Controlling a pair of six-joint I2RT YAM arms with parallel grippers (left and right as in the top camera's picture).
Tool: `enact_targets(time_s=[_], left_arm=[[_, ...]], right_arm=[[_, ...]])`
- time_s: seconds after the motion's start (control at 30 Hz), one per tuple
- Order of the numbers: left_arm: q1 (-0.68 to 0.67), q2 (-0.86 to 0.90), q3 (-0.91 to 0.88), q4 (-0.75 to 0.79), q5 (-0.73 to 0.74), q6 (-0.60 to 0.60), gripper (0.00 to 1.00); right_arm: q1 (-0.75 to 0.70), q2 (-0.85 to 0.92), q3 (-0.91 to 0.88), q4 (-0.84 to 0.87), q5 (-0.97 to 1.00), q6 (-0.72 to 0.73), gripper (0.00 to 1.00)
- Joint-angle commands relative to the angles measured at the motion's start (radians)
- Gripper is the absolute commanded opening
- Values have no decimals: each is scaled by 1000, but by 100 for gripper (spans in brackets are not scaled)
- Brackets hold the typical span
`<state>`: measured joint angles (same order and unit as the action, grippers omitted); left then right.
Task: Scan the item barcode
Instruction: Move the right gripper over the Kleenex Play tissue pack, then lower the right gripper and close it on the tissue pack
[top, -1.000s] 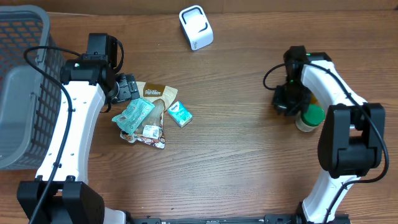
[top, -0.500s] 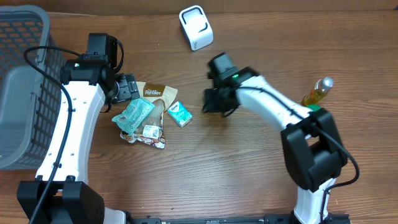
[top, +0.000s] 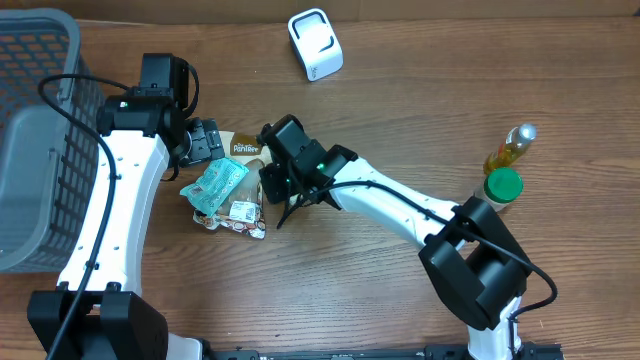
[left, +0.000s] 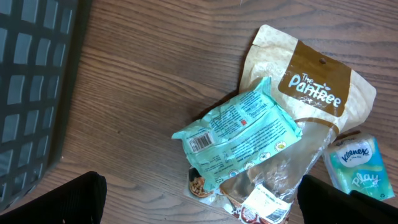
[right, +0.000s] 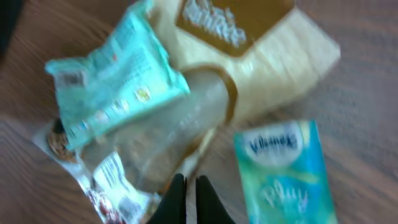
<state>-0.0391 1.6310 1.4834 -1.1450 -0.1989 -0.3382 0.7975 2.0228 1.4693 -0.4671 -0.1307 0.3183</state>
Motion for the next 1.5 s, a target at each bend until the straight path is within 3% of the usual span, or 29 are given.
enact_targets(time_s=[0.0, 0.97, 1.23, 1.47], left_arm=[[-3, 3, 9, 0, -3, -10, 99], [-3, 3, 9, 0, -3, -10, 100], [-3, 3, 9, 0, -3, -10, 99], [-3, 3, 9, 0, -3, -10, 100]], right_arm=[[10, -12, 3, 41, 56, 7, 4], [14, 67, -90, -37, -4, 130, 4], [-84, 67, -90, -117, 130, 130, 4], [-192, 67, -90, -47, 130, 131, 6]])
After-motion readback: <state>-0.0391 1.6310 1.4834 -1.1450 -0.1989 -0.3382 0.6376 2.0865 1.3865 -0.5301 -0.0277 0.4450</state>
